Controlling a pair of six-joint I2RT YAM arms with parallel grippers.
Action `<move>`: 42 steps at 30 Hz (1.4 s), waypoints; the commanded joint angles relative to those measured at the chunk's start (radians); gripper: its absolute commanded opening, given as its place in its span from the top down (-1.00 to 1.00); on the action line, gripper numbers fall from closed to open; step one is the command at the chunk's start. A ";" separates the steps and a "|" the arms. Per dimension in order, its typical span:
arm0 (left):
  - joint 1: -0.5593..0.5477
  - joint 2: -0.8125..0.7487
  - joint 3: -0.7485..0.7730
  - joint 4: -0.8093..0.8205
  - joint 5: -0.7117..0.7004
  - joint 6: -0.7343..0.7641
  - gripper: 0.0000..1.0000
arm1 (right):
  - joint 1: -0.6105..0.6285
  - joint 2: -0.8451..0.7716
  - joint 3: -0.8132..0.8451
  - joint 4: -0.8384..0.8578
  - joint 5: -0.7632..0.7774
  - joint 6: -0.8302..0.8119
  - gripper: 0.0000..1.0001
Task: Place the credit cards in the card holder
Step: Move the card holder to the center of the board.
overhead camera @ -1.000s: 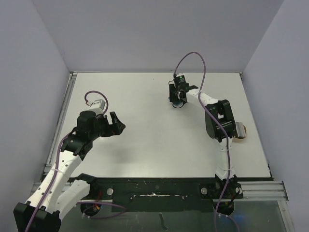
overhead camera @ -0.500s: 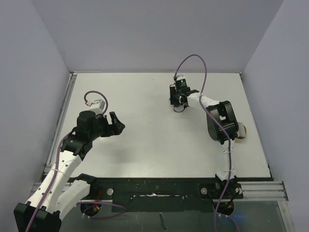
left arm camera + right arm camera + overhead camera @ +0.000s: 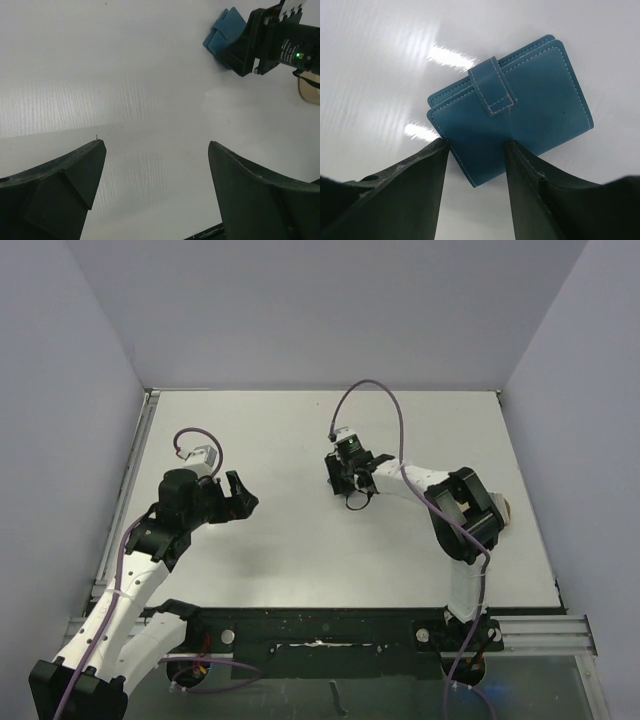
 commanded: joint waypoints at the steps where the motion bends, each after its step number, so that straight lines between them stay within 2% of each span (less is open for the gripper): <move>1: 0.008 -0.024 0.003 0.032 -0.004 0.014 -0.66 | 0.106 -0.042 -0.088 -0.160 -0.035 0.013 0.03; 7: 0.008 -0.025 0.008 0.025 -0.019 0.012 -0.66 | 0.168 -0.152 -0.123 -0.317 0.039 0.097 0.03; 10: 0.015 -0.035 0.015 0.014 -0.053 0.010 -0.65 | 0.177 -0.215 -0.097 -0.399 0.058 0.211 0.02; 14: 0.043 -0.058 0.019 0.006 -0.080 0.008 -0.64 | 0.226 -0.239 0.005 -0.458 0.116 0.419 -0.10; 17: 0.071 -0.074 0.018 0.009 -0.077 0.006 -0.65 | 0.259 -0.181 0.119 -0.514 0.184 0.559 -0.13; 20: 0.074 -0.084 0.016 0.006 -0.081 0.005 -0.65 | 0.277 -0.070 0.251 -0.649 0.265 0.722 -0.13; 25: 0.073 -0.097 0.016 0.007 -0.079 0.004 -0.65 | 0.279 0.084 0.445 -0.853 0.364 0.920 0.02; 28: 0.074 -0.111 0.012 0.007 -0.079 0.004 -0.64 | 0.283 0.135 0.487 -0.910 0.387 0.968 0.11; 37: 0.069 -0.119 0.007 0.009 -0.075 0.000 -0.64 | 0.280 0.167 0.435 -0.902 0.415 0.999 0.17; 42: 0.069 -0.109 0.006 0.010 -0.075 -0.003 -0.64 | 0.277 0.144 0.391 -0.881 0.434 0.987 0.43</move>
